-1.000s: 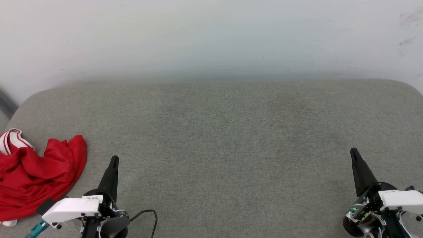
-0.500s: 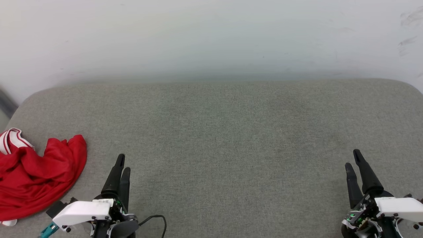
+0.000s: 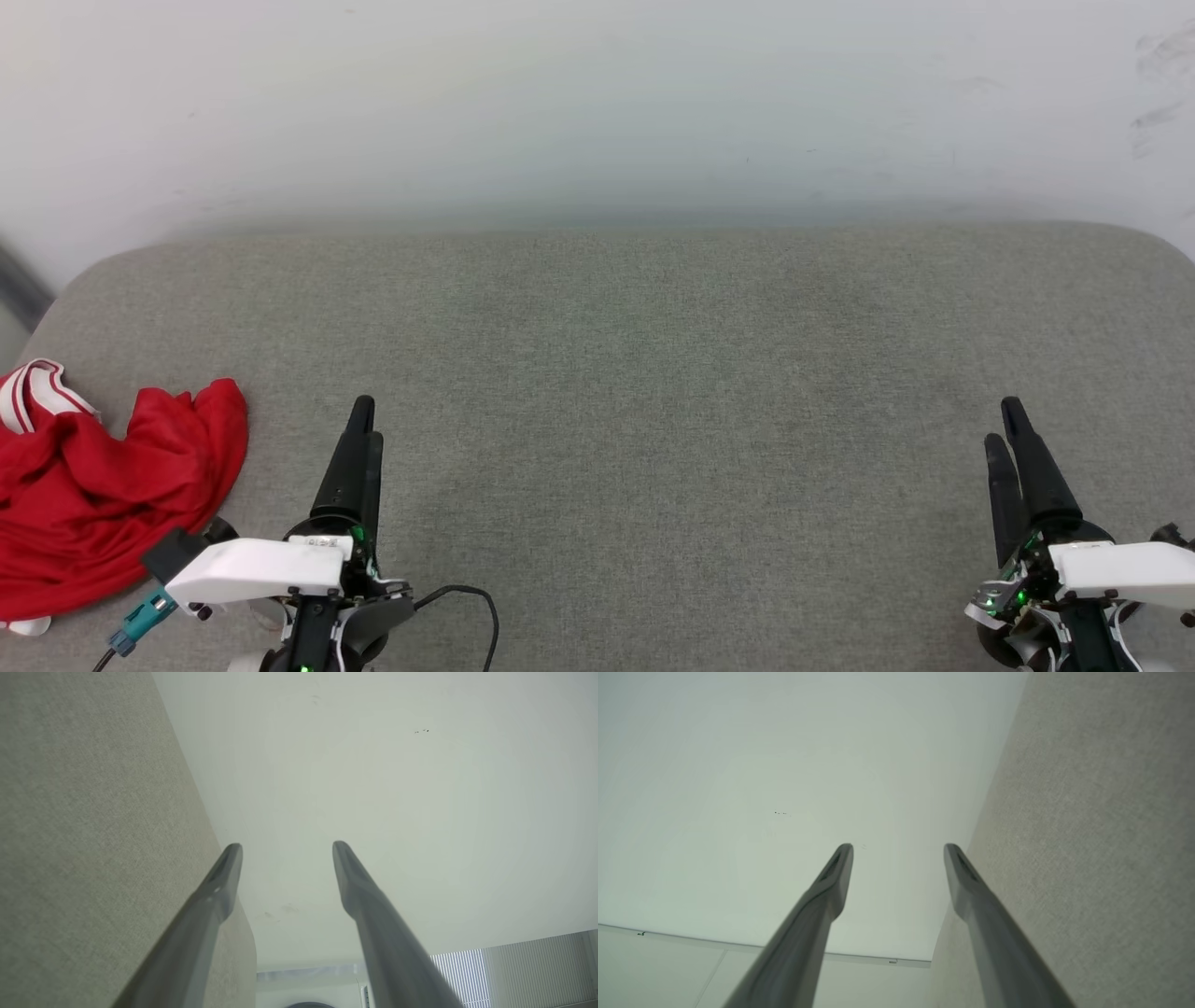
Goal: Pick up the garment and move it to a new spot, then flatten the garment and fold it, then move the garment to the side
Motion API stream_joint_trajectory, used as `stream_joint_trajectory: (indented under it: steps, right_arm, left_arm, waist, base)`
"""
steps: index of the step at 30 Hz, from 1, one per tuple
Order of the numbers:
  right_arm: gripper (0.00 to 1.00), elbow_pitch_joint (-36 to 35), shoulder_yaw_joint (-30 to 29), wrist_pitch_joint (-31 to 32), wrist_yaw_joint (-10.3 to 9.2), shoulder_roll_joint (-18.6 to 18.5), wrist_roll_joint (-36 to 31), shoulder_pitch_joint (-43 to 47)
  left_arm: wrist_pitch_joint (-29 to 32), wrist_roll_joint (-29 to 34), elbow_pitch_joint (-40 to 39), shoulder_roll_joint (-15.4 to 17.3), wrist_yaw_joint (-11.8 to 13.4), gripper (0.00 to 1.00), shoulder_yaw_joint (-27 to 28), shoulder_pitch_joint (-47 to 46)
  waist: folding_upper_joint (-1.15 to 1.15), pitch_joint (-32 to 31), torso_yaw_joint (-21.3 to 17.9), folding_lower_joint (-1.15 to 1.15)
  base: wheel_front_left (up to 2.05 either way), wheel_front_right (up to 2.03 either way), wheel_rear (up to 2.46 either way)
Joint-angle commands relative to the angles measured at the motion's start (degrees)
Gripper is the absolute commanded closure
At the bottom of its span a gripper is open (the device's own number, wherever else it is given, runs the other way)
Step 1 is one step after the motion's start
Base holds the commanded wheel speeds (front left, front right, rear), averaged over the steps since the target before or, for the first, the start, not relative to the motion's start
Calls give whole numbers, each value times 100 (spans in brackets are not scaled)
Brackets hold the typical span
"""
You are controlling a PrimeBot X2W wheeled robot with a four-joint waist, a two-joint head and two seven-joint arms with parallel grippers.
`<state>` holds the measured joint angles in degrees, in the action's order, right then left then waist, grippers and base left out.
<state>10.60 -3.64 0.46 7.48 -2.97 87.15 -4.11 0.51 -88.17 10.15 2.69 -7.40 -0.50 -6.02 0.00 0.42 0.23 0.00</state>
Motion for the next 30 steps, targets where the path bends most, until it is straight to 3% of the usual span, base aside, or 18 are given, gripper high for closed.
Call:
stream_joint_trajectory:
  steps: [1, 25, 30]
  right_arm:
    - [0, -196, 31, -74, 1, -59, -275, -120]
    - [0, -495, 330, -568, 2, -204, -4092, -7]
    - [0, -446, 336, -563, 2, -188, -4599, -13]
  left_arm:
    - [-77, 235, -176, 14, -9, 0, -61, -166]
    - [-573, 3749, -259, 18, -11, 0, -373, -229]
    - [-647, 4373, -194, 18, 1, 0, -434, -222]
  waist:
    - [0, -1, 7, 0]
    - [0, -8, 53, 0]
    - [0, -9, 59, 0]
  base:
    - [0, 0, 0]
    - [0, 0, 0]
    - [0, 0, 0]
